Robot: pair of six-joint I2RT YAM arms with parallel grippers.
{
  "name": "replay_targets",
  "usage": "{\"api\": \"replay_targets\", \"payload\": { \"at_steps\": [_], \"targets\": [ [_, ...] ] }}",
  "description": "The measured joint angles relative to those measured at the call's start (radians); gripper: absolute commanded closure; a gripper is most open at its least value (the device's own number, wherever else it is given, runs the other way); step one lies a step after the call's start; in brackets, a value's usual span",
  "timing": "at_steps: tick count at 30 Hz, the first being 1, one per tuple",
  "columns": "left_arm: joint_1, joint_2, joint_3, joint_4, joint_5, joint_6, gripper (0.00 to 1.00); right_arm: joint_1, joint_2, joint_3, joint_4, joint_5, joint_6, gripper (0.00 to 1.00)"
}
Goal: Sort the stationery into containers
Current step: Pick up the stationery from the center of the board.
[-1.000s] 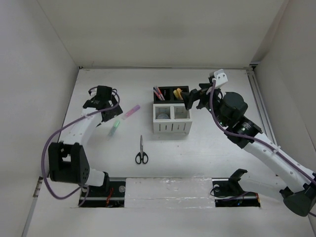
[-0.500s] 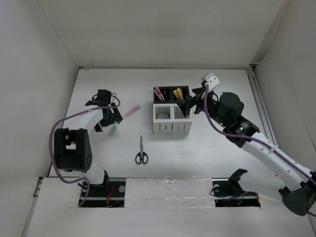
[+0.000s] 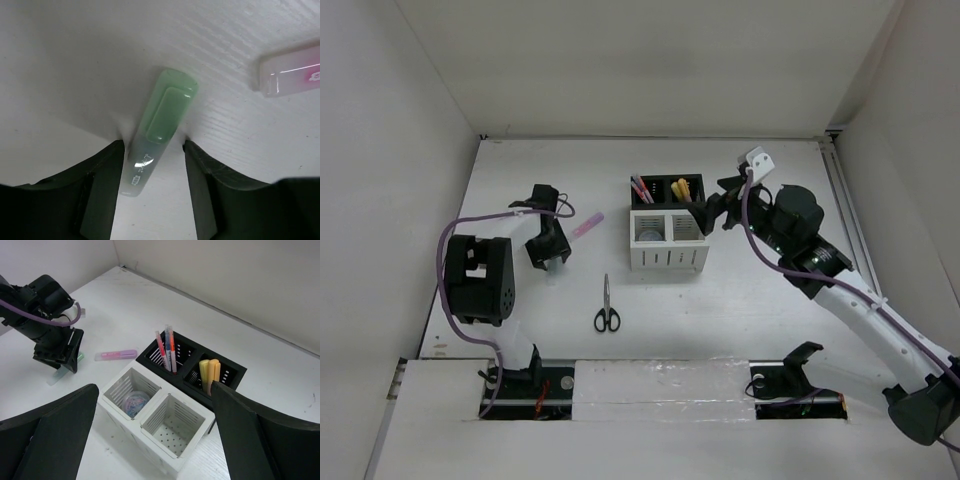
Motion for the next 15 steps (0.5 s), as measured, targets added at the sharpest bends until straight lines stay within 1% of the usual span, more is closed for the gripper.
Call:
{"api": "replay_targets", "payload": {
  "at_steps": [1,2,10,11,13,14,15],
  "targets": [
    [-0.002,0.007,0.007,0.000,0.003,-0.002,0.59,-0.004,-0.001,-0.001,0.000,-0.004,0.000,0.00],
    [-0.003,0.014,0.014,0.000,0.005,-0.003,0.66,-0.006,-0.006,-0.004,0.000,-0.006,0.000,0.00],
    [-0.003,0.018,0.021,-0.002,-0.002,-0.015,0.65,-0.023,-0.025,-0.006,-0.006,-0.030,0.000,0.00],
    [-0.003,0.018,0.021,-0.002,-0.002,-0.016,0.73,-0.024,-0.025,-0.006,-0.007,-0.032,0.000,0.00],
    [-0.003,0.018,0.021,-0.002,-0.005,-0.021,0.79,-0.024,-0.024,-0.006,-0.006,-0.036,0.000,0.00],
    [-0.003,0.018,0.021,-0.003,-0.005,-0.021,0.81,-0.025,-0.025,-0.006,-0.006,-0.038,0.000,0.00],
    [-0.003,0.019,0.021,-0.003,-0.005,-0.021,0.86,-0.026,-0.024,-0.006,-0.007,-0.040,0.000,0.00]
  ]
}}
